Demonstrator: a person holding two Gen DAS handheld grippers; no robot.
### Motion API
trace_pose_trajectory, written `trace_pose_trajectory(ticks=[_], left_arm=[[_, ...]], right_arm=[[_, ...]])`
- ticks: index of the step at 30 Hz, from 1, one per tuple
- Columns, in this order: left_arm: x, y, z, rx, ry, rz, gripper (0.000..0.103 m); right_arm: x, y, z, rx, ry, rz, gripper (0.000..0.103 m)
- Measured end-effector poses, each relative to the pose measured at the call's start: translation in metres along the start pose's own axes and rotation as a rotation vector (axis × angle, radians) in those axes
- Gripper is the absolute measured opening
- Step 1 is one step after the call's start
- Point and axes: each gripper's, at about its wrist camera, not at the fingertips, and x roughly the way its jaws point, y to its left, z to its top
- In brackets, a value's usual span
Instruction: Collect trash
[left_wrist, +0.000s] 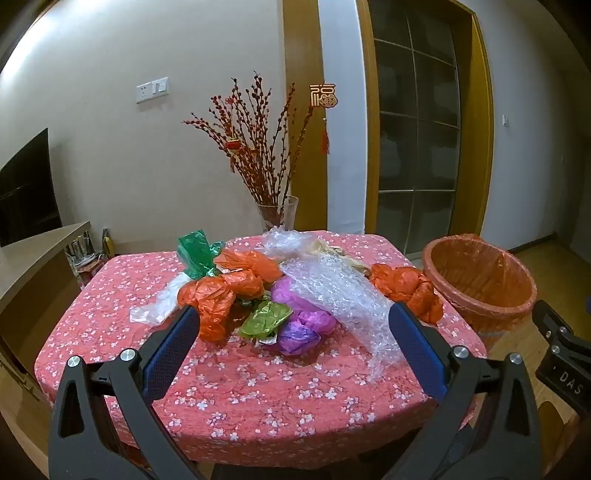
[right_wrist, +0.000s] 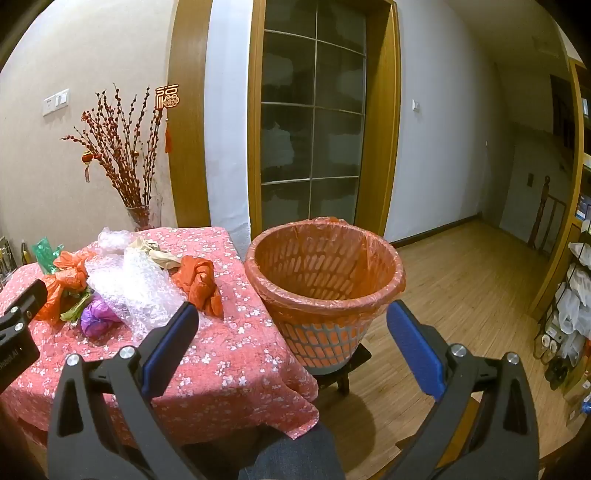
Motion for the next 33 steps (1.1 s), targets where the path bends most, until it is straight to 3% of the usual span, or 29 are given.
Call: trace_pose_trajectory(ticks=[33], left_arm=[[-0.0038, -0.001, -0.0013, 0.0, 0.006, -0.002, 0.101]], right_arm=[[0.0002, -0.0004, -0.0003, -0.001, -0.005, -0.001, 0.099]])
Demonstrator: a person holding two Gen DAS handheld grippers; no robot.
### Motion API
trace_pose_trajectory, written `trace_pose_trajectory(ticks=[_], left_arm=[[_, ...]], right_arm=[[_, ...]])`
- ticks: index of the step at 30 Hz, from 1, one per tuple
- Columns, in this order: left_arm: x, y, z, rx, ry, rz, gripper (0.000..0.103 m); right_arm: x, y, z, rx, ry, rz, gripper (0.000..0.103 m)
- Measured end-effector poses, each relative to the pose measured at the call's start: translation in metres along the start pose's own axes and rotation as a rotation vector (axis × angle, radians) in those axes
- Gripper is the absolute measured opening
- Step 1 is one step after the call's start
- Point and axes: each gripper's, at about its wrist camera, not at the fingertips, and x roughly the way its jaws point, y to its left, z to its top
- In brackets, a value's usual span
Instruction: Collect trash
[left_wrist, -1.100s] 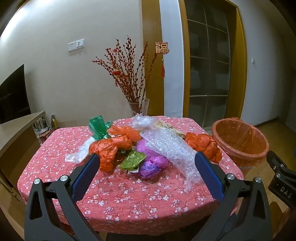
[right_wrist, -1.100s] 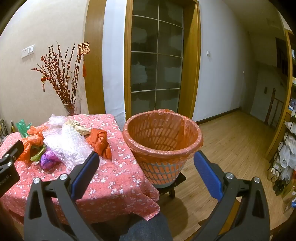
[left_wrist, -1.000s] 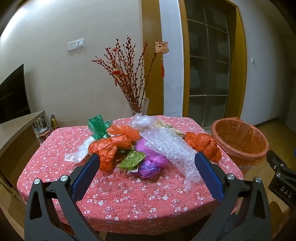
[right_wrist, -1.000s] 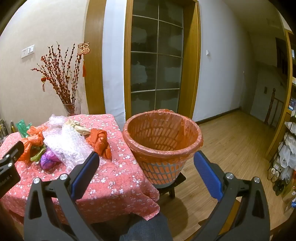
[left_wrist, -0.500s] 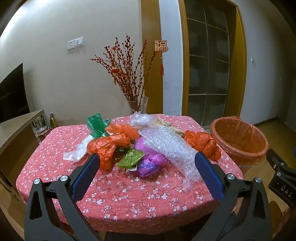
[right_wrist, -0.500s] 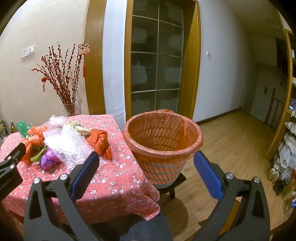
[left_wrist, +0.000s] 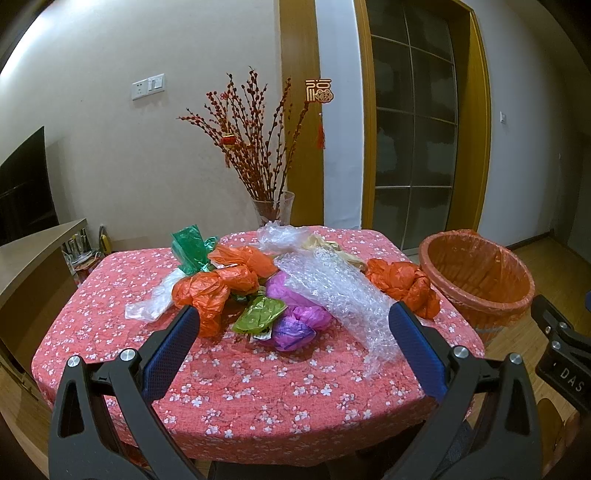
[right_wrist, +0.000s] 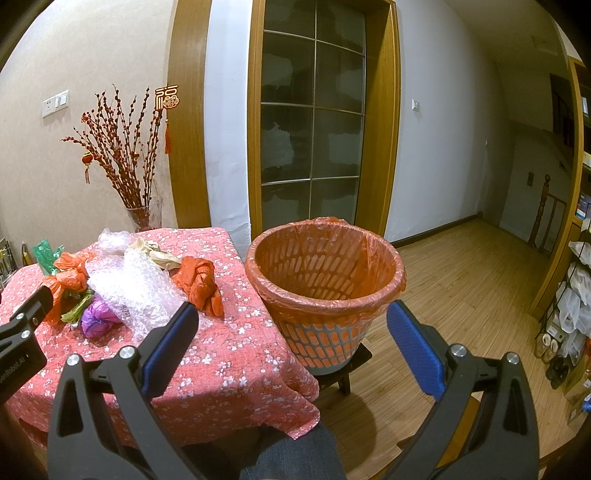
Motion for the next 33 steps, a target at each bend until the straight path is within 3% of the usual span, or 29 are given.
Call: trace_pose_trajectory(ticks=[33], left_arm=[[0.0011, 0.0004, 0.0009, 0.0, 0.008, 0.0, 0.101]], right_arm=[[0.002, 0.001, -0.0027, 0.004, 0.004, 0.002, 0.099]])
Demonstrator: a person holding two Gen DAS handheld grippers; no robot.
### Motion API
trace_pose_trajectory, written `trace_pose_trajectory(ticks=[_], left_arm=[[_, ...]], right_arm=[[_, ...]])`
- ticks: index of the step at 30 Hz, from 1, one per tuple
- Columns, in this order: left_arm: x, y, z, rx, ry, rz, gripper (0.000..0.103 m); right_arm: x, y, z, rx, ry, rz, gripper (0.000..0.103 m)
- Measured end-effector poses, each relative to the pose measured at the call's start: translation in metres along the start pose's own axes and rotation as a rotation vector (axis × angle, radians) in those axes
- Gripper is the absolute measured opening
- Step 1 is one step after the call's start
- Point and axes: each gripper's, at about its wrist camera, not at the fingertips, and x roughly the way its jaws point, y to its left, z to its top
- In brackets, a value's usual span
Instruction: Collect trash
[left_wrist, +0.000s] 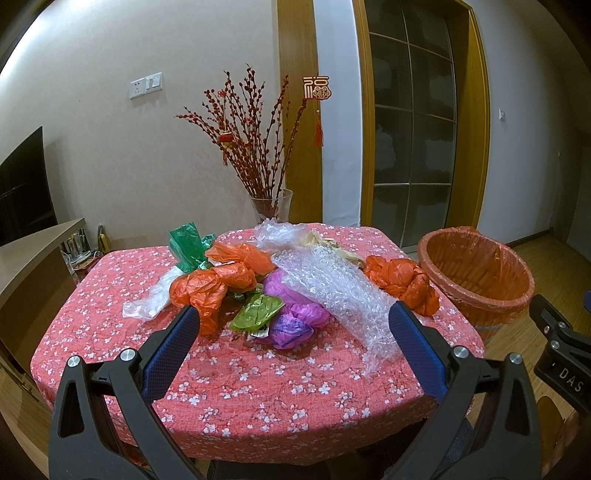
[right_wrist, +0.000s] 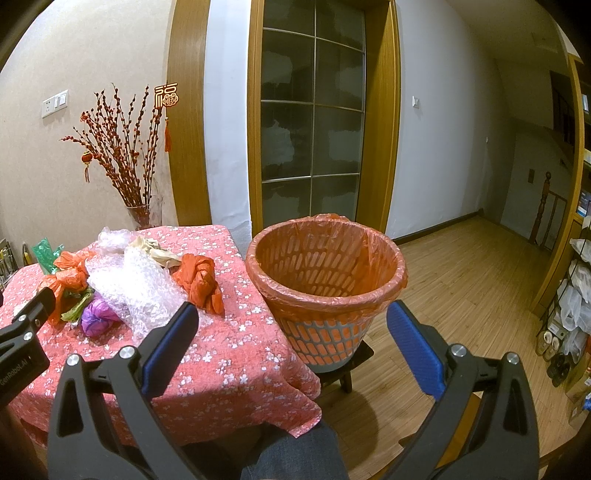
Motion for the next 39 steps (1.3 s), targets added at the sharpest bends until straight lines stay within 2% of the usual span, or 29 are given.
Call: trace_pose_trajectory(ticks=[24, 31, 35, 39], left_arm=[[0.006, -0.008, -0.01, 0.005, -0.002, 0.01, 0.101], [0.011, -0.002, -0.01, -0.007, 0.019, 0.022, 0.101], [0.018, 0.013, -0.011, -0.034, 0.038, 0.05, 0.101], [0.029, 0.033, -0.011, -0.075, 0.062, 0.093, 0.101]], right_arm=[[0.005, -0.002, -0.004, 0.004, 0.004, 0.001, 0.099], [0.012, 0.0, -0.005, -0.003, 0.015, -0.008, 0.099], [0.025, 0.004, -0.006, -0.012, 0.064, 0.014, 0.099], [0.043, 0.009, -0.009, -0.006, 0.144, 0.078, 0.099]])
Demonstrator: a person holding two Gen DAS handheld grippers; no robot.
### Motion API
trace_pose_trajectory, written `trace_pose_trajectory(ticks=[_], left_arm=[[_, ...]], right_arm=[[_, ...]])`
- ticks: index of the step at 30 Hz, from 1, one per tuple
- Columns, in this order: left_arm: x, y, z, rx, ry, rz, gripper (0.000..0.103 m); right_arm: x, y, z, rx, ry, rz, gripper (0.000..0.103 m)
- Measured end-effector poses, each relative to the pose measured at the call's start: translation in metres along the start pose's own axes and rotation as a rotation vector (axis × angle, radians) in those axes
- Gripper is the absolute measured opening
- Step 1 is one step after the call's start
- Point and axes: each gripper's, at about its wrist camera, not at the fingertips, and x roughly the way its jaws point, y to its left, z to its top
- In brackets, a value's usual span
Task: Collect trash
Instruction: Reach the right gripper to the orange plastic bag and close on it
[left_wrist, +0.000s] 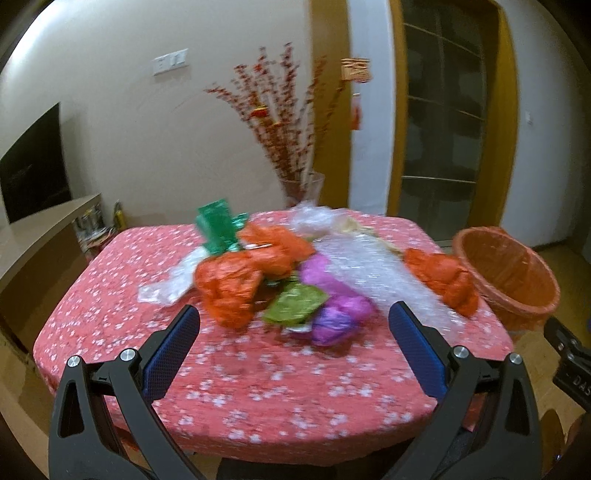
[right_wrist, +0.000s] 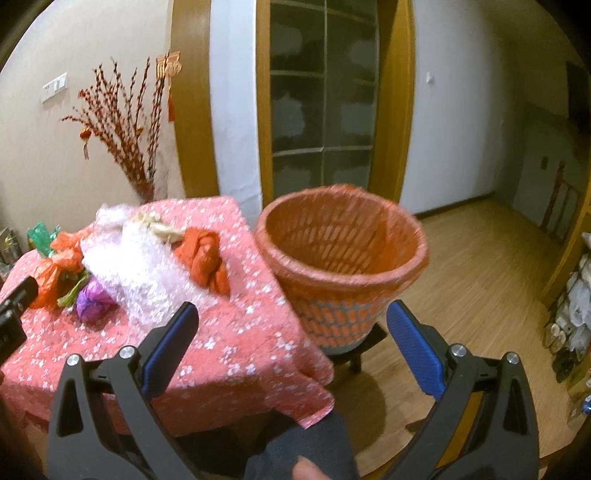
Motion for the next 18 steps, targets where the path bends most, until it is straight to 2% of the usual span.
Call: trace_pose_trajectory(ticks=[5, 10, 13, 15, 18], left_arm=[[0.015, 0.026, 0.001, -0.042, 0.021, 0.046, 0.101], [0.026, 0.045, 0.001, -0.062, 0.02, 0.083, 0.101], [0.032, 0.049, 0.002, -0.065, 0.025, 0.09, 0.101], [0.034, 0.051, 0.001, -0.062, 0.023, 0.091, 0.101], [0.039, 0.049, 0.001, -0.054, 0.029, 0.095, 0.101]], right_arm=[[0.015, 0.01, 0.004, -0.001, 0.04, 0.092, 0.099], [0.027, 0.036, 0.012, -0.051, 0.043, 0.192, 0.099], [0.038, 0.049, 0.018, -0.089, 0.028, 0.198, 0.093], [0.049, 0.055, 0.026, -0.094, 0.025, 0.19, 0.084], [0.062, 0.058, 0.036, -0.087, 0.013, 0.172, 0.083]])
